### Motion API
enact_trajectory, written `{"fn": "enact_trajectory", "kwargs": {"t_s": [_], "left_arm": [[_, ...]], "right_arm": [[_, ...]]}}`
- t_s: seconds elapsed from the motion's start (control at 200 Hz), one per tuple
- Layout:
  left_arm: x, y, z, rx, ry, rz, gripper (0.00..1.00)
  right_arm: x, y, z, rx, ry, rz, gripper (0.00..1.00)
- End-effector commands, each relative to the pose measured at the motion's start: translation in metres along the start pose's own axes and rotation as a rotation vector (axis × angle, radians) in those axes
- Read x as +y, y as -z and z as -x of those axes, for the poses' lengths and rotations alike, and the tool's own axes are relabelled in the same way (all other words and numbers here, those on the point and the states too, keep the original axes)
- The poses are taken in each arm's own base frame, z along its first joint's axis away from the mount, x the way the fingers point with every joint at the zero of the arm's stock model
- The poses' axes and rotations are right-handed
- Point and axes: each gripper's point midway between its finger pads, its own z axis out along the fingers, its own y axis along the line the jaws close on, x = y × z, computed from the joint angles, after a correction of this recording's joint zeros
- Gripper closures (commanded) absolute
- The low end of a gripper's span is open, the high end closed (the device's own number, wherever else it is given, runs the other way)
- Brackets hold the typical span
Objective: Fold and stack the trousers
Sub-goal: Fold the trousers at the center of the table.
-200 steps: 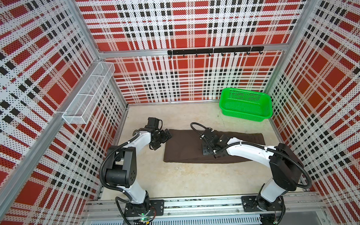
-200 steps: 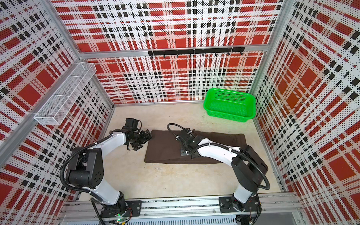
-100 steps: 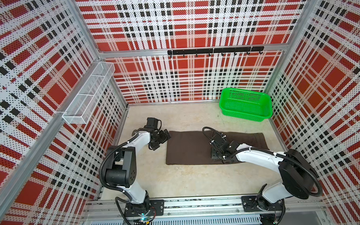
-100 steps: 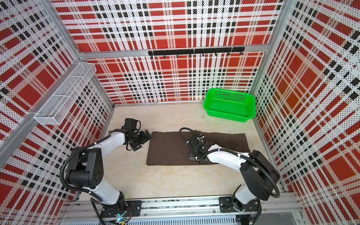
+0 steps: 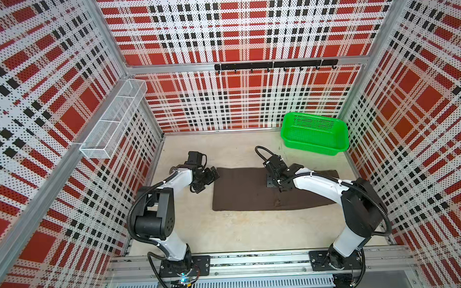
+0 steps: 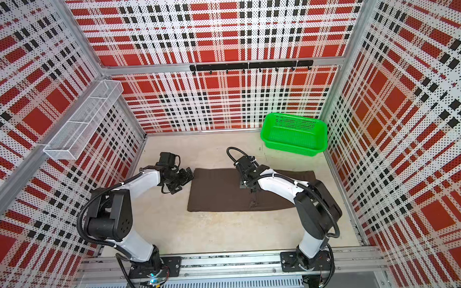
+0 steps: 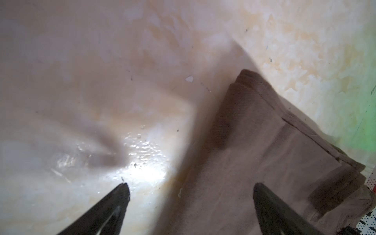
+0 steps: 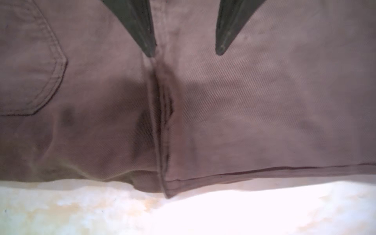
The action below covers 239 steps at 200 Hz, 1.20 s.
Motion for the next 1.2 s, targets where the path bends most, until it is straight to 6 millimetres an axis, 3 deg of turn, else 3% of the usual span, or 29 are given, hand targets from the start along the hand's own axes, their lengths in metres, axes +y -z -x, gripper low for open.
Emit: {"fn": "enact_trajectory", "kwargs": {"t_s": [0.0, 0.2, 0.296, 0.436, 0.606, 0.671, 0.767, 0.967, 1.192], "left_arm": [[-0.002, -0.003, -0.02, 0.066, -0.061, -0.016, 0.02], [-0.007, -0.022, -0.047, 0.158, -0.123, -0.03, 0.0], [-0.007, -0.028, -0.058, 0.191, -0.126, -0.033, 0.05], [-0.003, -0.028, -0.065, 0.205, -0.113, -0.038, 0.19], [-0.007, -0.026, -0.068, 0.216, -0.106, -0.084, 0.46], [-0.009, -0.027, -0.07, 0.222, -0.097, -0.103, 0.49], [-0.007, -0.028, -0.067, 0.214, -0.086, -0.109, 0.61], [-0.003, -0.023, -0.055, 0.176, -0.071, -0.087, 1.0], [0.031, 0.013, -0.017, 0.031, -0.046, 0.122, 1.0]], "right_arm": [[-0.009, -0.01, -0.006, 0.034, 0.002, 0.013, 0.51], [-0.028, -0.014, -0.014, 0.052, -0.03, 0.016, 0.52], [-0.032, -0.016, -0.017, 0.062, -0.044, 0.027, 0.55], [-0.036, -0.018, -0.023, 0.072, -0.056, 0.034, 0.59], [-0.035, -0.019, -0.022, 0.074, -0.062, 0.048, 0.6], [-0.034, -0.016, -0.018, 0.068, -0.063, 0.055, 0.6], [-0.029, -0.01, -0.01, 0.047, -0.067, 0.077, 0.6], [-0.026, 0.01, 0.008, -0.01, -0.078, 0.116, 0.57], [-0.043, 0.024, 0.024, -0.079, -0.135, 0.157, 0.55]]}}
